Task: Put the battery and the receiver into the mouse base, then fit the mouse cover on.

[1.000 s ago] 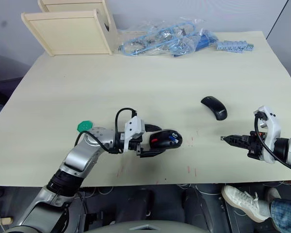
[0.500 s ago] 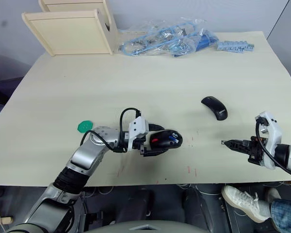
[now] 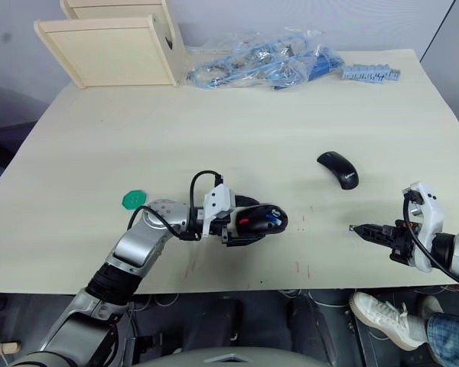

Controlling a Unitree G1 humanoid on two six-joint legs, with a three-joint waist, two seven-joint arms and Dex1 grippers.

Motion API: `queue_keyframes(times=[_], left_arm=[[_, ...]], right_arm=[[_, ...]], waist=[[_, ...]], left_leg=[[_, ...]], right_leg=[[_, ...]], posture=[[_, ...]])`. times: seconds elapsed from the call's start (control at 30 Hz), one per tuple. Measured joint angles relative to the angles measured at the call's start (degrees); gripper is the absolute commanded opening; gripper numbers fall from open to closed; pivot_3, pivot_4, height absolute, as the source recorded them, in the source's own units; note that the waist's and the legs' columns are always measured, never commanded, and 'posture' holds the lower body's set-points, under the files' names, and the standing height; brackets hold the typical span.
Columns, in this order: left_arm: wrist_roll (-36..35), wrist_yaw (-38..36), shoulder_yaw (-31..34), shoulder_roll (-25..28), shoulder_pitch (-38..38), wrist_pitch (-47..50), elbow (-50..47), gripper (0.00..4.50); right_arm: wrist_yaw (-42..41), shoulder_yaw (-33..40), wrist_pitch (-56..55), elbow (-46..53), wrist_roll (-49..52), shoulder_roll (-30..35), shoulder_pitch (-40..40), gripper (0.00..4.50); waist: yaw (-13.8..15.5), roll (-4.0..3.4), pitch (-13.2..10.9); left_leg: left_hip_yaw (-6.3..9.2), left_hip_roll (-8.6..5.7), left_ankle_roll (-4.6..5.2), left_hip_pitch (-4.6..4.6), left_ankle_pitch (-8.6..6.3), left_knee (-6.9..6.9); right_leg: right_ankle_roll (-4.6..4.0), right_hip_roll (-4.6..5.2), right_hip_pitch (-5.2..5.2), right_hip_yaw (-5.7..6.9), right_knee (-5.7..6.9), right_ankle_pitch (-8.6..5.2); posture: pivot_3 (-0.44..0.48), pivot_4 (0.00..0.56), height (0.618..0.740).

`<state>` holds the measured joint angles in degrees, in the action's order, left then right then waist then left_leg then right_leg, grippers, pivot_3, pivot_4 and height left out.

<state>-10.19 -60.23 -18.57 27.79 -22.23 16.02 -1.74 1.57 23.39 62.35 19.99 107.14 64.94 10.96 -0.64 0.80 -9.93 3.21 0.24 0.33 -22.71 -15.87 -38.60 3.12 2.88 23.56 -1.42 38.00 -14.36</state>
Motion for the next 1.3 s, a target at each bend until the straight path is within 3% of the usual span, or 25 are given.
queue_keyframes(times=[1.3], left_arm=[[2.04, -0.71, -3.75, 0.14, -4.58, 8.67, -2.33, 4.49]], right_arm=[[0.23, -0.07, -1.40, 1.32, -0.09, -0.46, -0.02, 0.00]], waist=[[0.01, 0.00, 0.00]], left_leg=[[0.01, 0.00, 0.00, -0.01, 0.00, -0.03]], right_leg=[[0.00, 0.00, 0.00, 0.00, 0.01, 0.00]], posture=[[0.000, 0.150, 0.740]])
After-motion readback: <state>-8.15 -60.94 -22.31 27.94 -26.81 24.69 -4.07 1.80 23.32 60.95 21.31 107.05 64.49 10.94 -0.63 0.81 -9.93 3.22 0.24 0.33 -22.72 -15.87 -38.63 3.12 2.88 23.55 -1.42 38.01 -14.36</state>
